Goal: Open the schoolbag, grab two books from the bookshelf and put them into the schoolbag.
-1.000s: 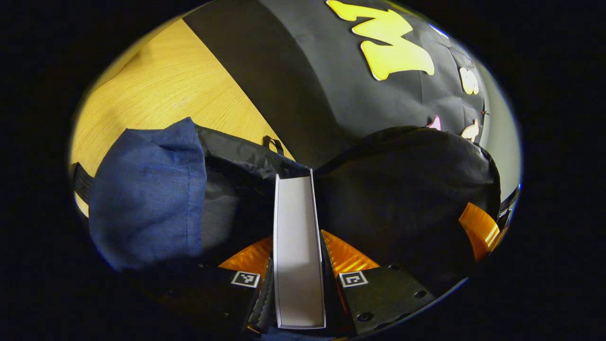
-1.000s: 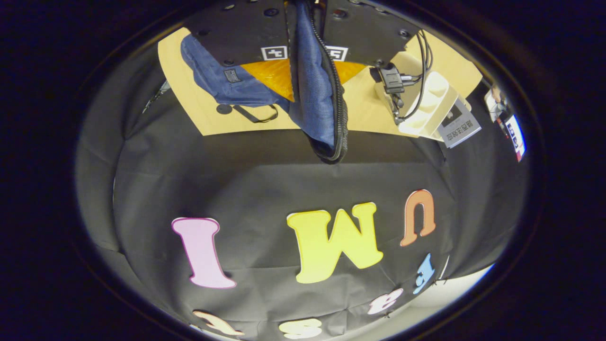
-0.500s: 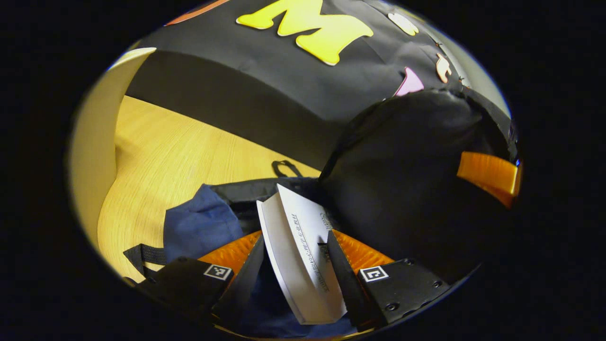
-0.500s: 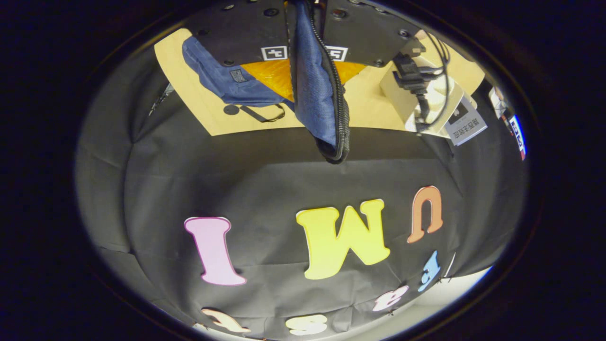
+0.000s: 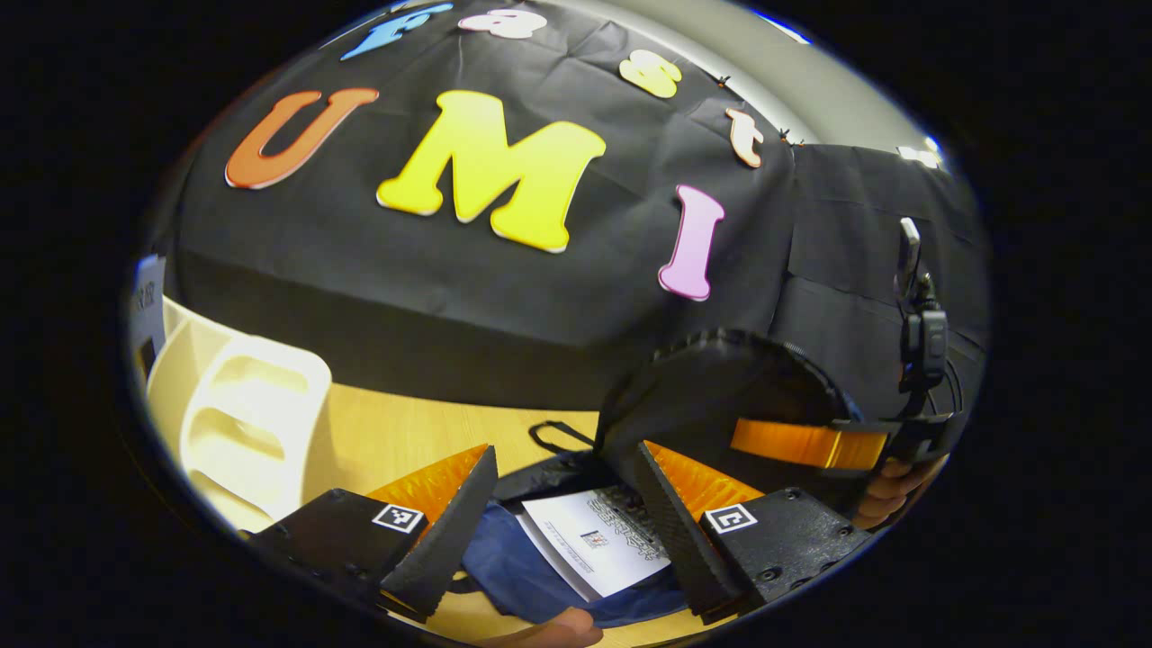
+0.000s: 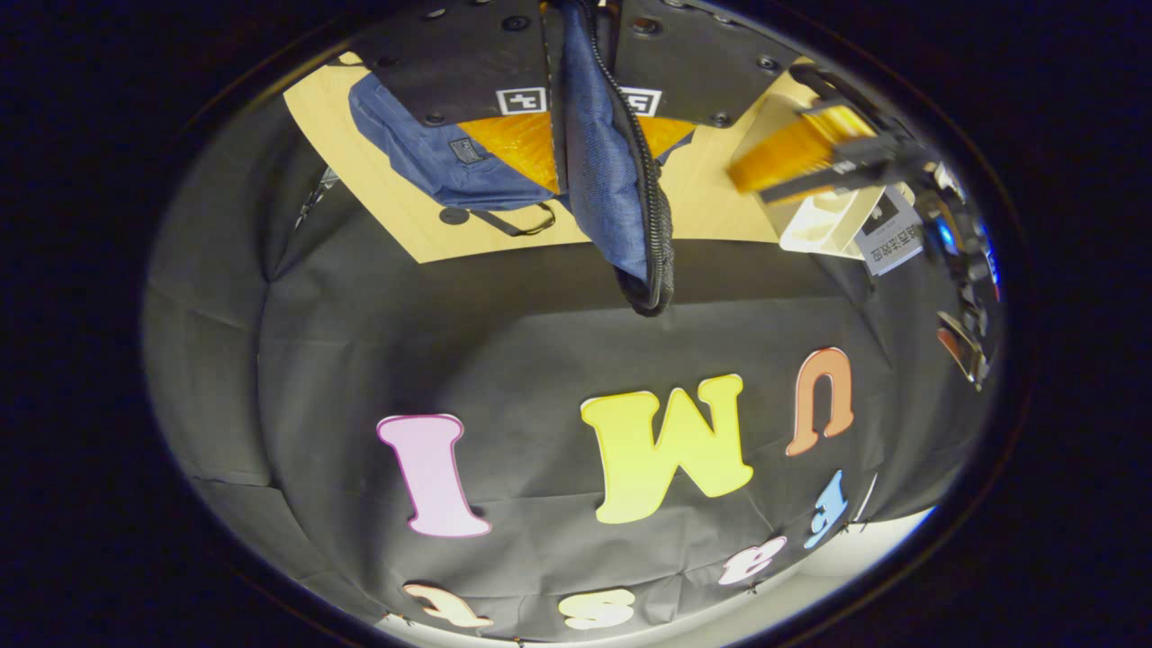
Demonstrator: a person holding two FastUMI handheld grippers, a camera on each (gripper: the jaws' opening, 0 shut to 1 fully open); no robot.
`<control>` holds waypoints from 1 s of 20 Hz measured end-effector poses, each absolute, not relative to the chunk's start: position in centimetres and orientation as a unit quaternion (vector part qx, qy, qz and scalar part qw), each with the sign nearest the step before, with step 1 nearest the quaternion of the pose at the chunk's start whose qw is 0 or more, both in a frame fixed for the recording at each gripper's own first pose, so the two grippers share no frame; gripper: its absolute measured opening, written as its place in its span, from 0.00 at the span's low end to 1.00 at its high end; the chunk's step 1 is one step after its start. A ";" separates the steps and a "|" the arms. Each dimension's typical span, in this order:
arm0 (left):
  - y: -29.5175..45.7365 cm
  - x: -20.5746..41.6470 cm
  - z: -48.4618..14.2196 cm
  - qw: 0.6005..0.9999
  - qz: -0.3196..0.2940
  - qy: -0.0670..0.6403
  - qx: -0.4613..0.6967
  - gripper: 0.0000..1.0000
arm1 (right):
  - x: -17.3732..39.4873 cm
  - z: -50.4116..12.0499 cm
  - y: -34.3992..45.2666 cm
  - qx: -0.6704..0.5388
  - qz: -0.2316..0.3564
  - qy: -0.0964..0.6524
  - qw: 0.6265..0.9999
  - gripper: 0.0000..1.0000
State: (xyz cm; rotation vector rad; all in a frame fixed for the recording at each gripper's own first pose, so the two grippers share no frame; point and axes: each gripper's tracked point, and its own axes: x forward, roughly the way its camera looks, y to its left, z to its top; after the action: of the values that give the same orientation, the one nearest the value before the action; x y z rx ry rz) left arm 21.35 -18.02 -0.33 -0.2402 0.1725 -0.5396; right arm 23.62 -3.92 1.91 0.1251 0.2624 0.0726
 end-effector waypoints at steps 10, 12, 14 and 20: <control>-5.8 21.8 6.4 0.987 -0.149 0.052 -0.011 0.97 | 23.0 1.1 -3.8 0.060 0.038 0.129 0.989 0.08; -2.9 22.2 7.4 0.991 -0.122 0.052 0.018 0.97 | 22.9 1.0 -4.2 0.060 0.038 0.129 0.989 0.08; 0.0 22.7 9.0 0.993 -0.094 0.049 0.044 0.97 | 22.8 1.0 -4.4 0.062 0.041 0.127 0.989 0.08; 6.9 25.4 11.1 0.992 -0.039 0.101 0.070 0.95 | 22.9 1.0 -4.3 0.055 0.051 0.127 0.989 0.08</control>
State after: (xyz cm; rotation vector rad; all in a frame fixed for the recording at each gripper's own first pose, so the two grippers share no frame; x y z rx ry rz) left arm 25.40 6.86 11.07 0.1409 0.2028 -0.0779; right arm 22.91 -4.32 1.03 0.1113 0.2548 0.1015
